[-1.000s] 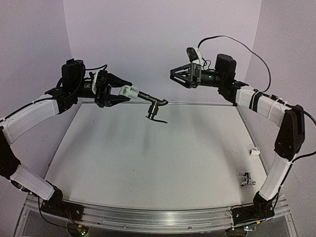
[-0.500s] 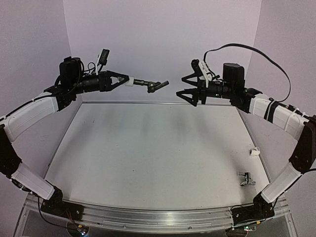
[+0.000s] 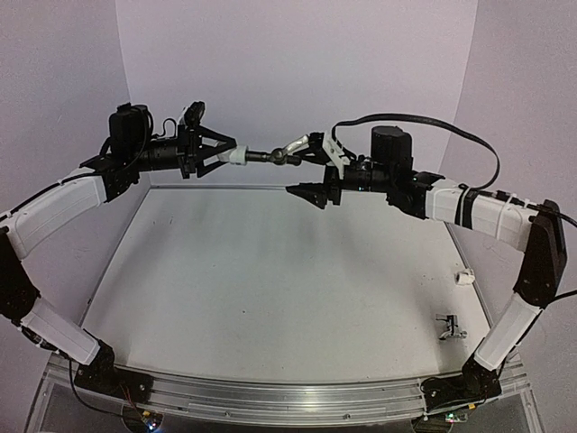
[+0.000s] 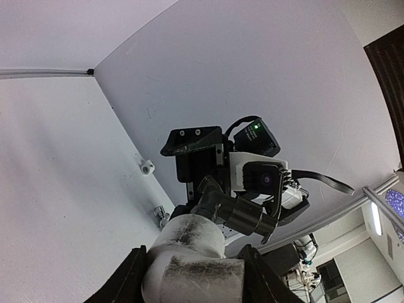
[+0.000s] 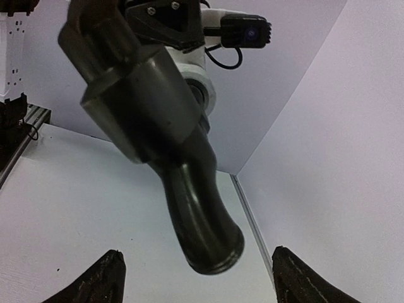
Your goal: Install the water faucets
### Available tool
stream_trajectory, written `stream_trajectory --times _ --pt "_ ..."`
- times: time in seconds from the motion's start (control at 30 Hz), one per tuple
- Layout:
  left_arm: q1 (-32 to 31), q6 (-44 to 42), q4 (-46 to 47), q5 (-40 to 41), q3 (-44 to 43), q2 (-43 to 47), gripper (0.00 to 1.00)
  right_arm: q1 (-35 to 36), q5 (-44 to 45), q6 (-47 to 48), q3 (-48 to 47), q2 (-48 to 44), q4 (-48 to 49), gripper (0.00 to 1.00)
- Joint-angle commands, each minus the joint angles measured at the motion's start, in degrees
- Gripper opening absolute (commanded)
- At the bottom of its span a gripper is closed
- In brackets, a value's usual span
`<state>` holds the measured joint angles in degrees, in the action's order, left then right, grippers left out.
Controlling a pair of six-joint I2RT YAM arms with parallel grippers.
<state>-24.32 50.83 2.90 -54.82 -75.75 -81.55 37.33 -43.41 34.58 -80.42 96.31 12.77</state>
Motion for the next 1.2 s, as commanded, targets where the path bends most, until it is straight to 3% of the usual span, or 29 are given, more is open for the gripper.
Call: stream_trajectory --times 0.0,0.37,0.63,0.93,1.17 --pt "0.2 3.0 4.0 -2.8 -2.4 0.4 0.00 1.7 -0.5 -1.1 -3.8 1.2 4.9 0.74" --pt "0.2 5.2 4.0 -4.8 -4.1 -1.3 0.00 3.0 -0.4 -8.1 3.3 -3.2 15.8 0.71" --pt "0.2 6.5 4.0 -5.2 -3.9 -1.9 0.00 3.7 -0.3 -9.8 6.0 -5.0 19.4 0.54" --pt "0.2 5.0 4.0 -5.1 -3.8 -1.1 0.00 3.8 -2.4 -20.6 4.9 -2.9 23.6 0.24" --pt "0.2 3.6 4.0 -5.4 -4.1 -1.2 0.00 3.8 -2.3 -25.1 3.7 -1.9 24.9 0.23"
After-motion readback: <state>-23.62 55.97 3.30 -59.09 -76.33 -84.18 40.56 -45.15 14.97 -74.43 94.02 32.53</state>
